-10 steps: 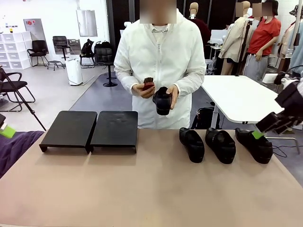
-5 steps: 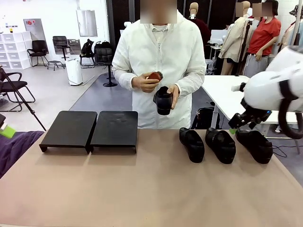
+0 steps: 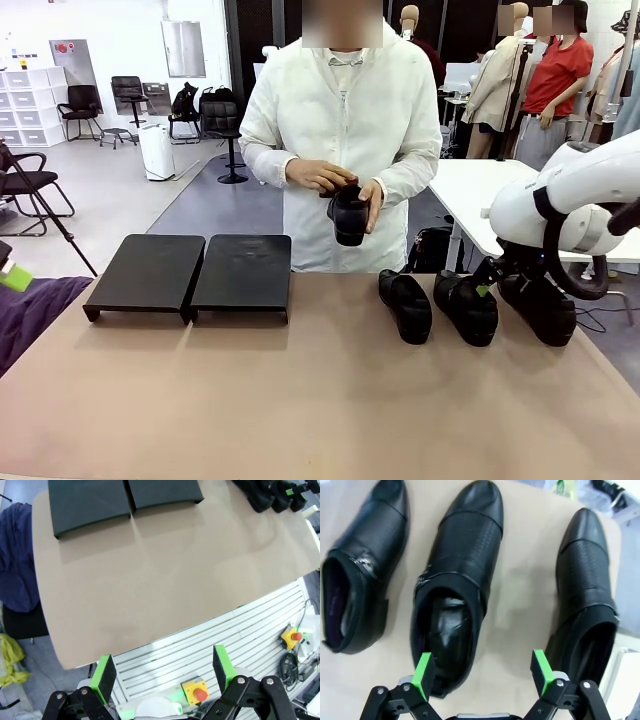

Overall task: Organize the shoes by placing them on the stand.
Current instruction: Pick up one Shoe and place it in the middle of the table.

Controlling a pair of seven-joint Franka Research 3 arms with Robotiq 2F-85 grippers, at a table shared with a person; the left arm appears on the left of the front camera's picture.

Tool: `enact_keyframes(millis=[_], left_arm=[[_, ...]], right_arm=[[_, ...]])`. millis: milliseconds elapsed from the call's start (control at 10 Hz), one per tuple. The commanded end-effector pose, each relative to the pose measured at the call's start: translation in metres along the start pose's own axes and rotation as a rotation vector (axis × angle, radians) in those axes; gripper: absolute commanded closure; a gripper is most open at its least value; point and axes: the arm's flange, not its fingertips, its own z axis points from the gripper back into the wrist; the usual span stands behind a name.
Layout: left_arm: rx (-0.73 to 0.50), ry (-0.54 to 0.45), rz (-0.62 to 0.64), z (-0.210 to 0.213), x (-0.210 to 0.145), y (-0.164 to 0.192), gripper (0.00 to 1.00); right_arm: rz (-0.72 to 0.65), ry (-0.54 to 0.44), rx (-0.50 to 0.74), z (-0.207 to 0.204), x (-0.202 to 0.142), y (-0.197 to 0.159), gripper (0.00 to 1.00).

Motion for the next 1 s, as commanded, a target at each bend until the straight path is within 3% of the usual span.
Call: enact_keyframes(millis=[0,200,300,400,900], left_arm=[[-0.011,0.001,-0.004,0.001,-0.001,0.0,0.0],[-0.011,0.001,-0.004,0.001,-0.001,0.0,0.0],[-0.011,0.001,-0.004,0.001,-0.001,0.0,0.0],[-0.011,0.001,-0.004,0.001,-0.001,0.0,0.0],[-0.011,0.001,-0.004,0.001,-0.001,0.0,0.0]], right_arm=[[-0.004,-0.007,0.029,-0.023,0.012,-0.015,0.0],[0.002,-0.063,0.065,-0.032,0.011,-0.018,0.0],[0.012,-0.042,0.08,-0.034,0.01,-0.019,0.6],[0.017,-0.034,0.089,-0.036,0.009,-0.018,1.0],[0.003,-0.017,0.081,-0.037,0.008,-0.015,1.0]])
